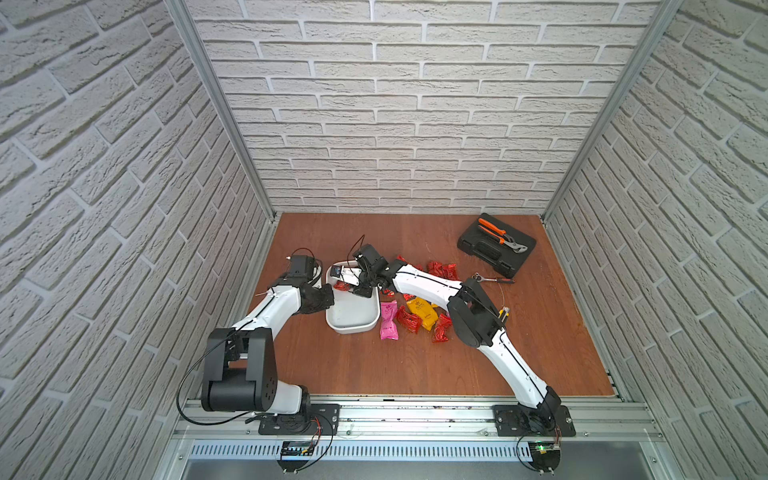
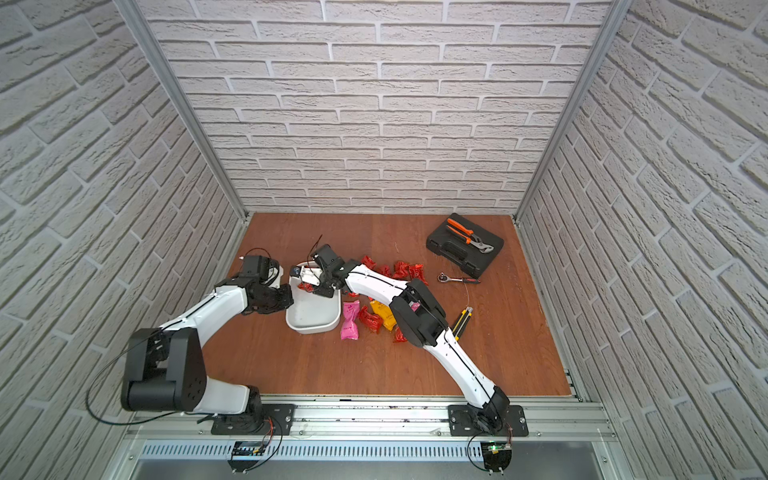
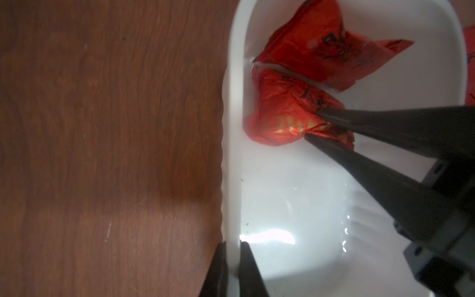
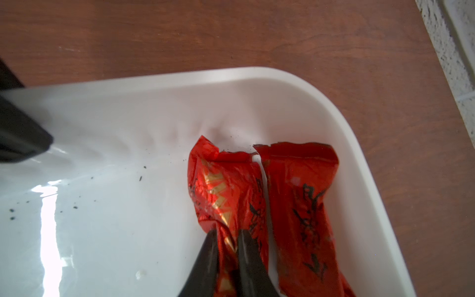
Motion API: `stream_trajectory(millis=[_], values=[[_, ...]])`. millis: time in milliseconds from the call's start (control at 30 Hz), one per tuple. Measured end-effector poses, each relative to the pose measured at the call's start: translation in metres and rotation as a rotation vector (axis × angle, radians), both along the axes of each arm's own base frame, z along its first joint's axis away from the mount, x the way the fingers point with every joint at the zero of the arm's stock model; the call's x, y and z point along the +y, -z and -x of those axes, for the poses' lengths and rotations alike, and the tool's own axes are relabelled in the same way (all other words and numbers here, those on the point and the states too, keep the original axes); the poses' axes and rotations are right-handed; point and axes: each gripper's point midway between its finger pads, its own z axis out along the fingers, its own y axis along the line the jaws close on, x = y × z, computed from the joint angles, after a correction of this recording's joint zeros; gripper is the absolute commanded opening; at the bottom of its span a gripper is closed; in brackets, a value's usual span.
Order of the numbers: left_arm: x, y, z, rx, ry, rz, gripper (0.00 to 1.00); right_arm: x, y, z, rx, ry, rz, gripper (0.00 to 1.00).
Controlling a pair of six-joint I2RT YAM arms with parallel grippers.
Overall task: Take the tea bags out of the storage box
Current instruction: Pick up the tea bag from the storage box.
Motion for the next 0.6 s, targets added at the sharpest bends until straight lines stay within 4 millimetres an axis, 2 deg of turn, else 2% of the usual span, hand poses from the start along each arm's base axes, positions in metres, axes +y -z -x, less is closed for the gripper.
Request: stream_trajectory(millis=[133, 300, 467, 600], values=[[0.000, 0.000, 0.000, -0.001, -0.001, -0.002, 0.00, -0.002, -0.001, 0.007, 0.005, -0.008, 0.006, 0.03], [0.002, -0.002, 0.000, -0.007, -0.004, -0.009, 0.00, -0.014, -0.011, 0.034, 0.048, 0.001, 0.008, 0.03], [0.003, -0.002, -0.001, -0.010, -0.006, -0.015, 0.00, -0.025, -0.042, 0.058, 0.085, 0.050, -0.067, 0.03], [0.003, -0.003, -0.001, -0.011, -0.008, -0.018, 0.00, -0.038, -0.075, 0.066, 0.083, 0.141, -0.170, 0.03]])
